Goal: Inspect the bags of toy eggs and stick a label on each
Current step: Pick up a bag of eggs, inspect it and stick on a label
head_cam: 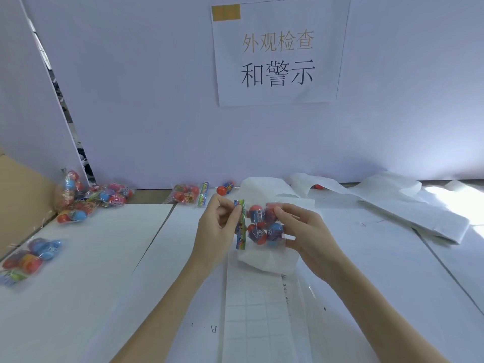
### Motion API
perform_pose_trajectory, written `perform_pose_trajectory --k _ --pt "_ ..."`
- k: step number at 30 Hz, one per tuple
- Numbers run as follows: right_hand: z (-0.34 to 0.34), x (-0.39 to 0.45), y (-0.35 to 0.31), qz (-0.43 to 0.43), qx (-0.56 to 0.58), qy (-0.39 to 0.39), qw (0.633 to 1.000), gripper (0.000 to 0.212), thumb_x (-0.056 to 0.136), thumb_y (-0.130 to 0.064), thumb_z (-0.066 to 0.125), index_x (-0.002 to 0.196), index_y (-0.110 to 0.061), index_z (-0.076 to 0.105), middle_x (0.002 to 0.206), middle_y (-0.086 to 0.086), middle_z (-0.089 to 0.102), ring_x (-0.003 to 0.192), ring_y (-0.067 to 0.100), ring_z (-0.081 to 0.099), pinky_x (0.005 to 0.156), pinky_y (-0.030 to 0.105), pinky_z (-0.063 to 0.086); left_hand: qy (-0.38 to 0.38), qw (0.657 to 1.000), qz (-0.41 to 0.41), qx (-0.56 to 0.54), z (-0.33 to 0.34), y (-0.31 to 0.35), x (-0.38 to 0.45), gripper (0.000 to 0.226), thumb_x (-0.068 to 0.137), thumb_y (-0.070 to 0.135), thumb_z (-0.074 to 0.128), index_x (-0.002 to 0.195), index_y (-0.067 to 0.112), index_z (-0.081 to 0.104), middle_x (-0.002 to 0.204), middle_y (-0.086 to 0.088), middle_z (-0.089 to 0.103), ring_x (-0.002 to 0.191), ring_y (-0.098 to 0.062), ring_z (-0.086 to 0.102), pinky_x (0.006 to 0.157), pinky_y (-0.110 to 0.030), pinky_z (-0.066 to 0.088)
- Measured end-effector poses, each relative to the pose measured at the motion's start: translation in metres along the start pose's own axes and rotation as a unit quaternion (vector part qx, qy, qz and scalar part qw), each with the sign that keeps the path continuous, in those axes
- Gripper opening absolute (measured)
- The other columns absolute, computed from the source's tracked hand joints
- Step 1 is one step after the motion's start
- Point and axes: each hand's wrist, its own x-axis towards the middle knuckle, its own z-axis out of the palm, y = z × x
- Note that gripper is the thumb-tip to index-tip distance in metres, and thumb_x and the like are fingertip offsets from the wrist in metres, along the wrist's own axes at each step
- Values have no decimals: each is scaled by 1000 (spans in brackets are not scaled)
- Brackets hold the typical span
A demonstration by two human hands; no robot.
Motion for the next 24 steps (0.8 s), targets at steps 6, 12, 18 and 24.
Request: perform_pose_trajectory --k 6,12,18,24 --pt "-2 -1 0 3 42 20 999 30 102 -38 62 105 -18 83 109 6 80 89 23 77 75 32 63 9 1000 4 2 -1 -1 2 15 102 11 64 91 6 55 76 -6 71 73 -16 68 72 -29 56" --pt "2 -1 1 -9 -24 4 1000 35 107 -39 52 116 -14 76 104 9 80 96 22 77 81 32 64 56 993 -90 -50 0 -5 5 20 101 12 66 87 5 54 86 -16 71 70 -26 76 68 -33 63" --pt "5 -2 2 -25 -25 -26 999 26 101 -23 68 122 -8 68 102 10 81 94 26 79 83 32 63 85 980 -137 -117 -5 -2 7 14 99 8 68 90 5 58 86 -14 70 66 -20 75 63 -26 60" --pt "-1 0 1 -30 -84 -39 995 21 103 -22 65 119 -13 75 97 17 75 77 15 66 72 23 56 -30 977 -165 -135 -8 10 6 35 102 42 63 122 15 68 109 -6 78 92 -20 76 72 -25 56"
